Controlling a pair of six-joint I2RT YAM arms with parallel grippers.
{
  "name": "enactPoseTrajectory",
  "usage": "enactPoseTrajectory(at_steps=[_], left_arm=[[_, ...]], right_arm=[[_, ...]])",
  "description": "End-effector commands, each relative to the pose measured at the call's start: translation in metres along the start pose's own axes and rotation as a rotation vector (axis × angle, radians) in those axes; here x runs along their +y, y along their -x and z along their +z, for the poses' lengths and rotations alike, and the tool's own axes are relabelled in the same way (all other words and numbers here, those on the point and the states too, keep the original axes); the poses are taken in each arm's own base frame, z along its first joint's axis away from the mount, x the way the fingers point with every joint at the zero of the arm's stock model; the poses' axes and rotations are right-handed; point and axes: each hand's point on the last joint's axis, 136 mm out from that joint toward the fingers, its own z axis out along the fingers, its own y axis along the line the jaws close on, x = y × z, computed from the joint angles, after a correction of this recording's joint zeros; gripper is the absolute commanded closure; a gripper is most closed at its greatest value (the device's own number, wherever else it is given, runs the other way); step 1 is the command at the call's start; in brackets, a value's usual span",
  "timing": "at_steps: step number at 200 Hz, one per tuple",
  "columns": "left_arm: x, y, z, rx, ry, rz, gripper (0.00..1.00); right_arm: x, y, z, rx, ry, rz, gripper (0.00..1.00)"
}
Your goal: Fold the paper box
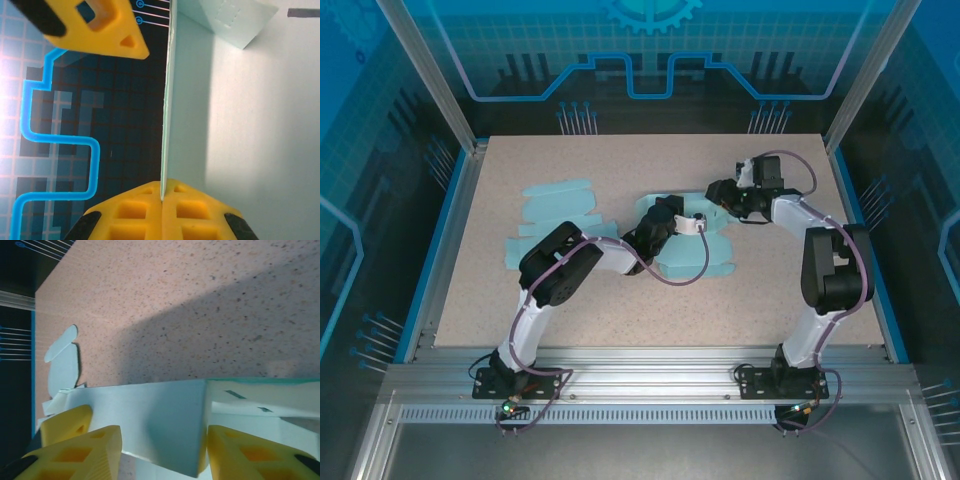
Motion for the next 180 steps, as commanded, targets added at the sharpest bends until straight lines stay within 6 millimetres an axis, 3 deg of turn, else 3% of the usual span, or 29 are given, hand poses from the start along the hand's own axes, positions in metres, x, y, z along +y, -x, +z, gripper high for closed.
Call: enactPoseTrajectory(at_steps=[1, 29, 65, 112, 138, 180], left_arm=[[-0.010, 0.004, 0.002, -0.003, 0.005, 0.010, 1.00], [-0.007, 0.004, 0.001, -0.008, 0.026, 0.022, 1.00], [-0.010, 0.004, 0.000, -0.016, 0.034, 0.040, 1.00], [-0.013, 0.005, 0.001, -0.034, 0.070, 0.102, 1.00], [-0.016, 0.006, 0.001, -0.041, 0.074, 0.111, 1.00], [-0.022, 0.007, -0.001, -0.059, 0.070, 0.137, 1.00]], right_arm=[[0.013, -0.008, 0.004, 0.027, 0.085, 0.027, 0.52], [0.009, -0.003, -0.014, -0.008, 0.024, -0.011, 0.52], [0.000, 0.007, -0.057, -0.095, -0.085, -0.085, 0.52], [-0.047, 0.030, -0.099, -0.196, -0.164, 0.005, 0.52], [-0.070, 0.043, -0.099, -0.188, -0.172, 0.048, 0.53], [-0.095, 0.059, -0.072, -0.127, -0.199, 0.036, 0.56]])
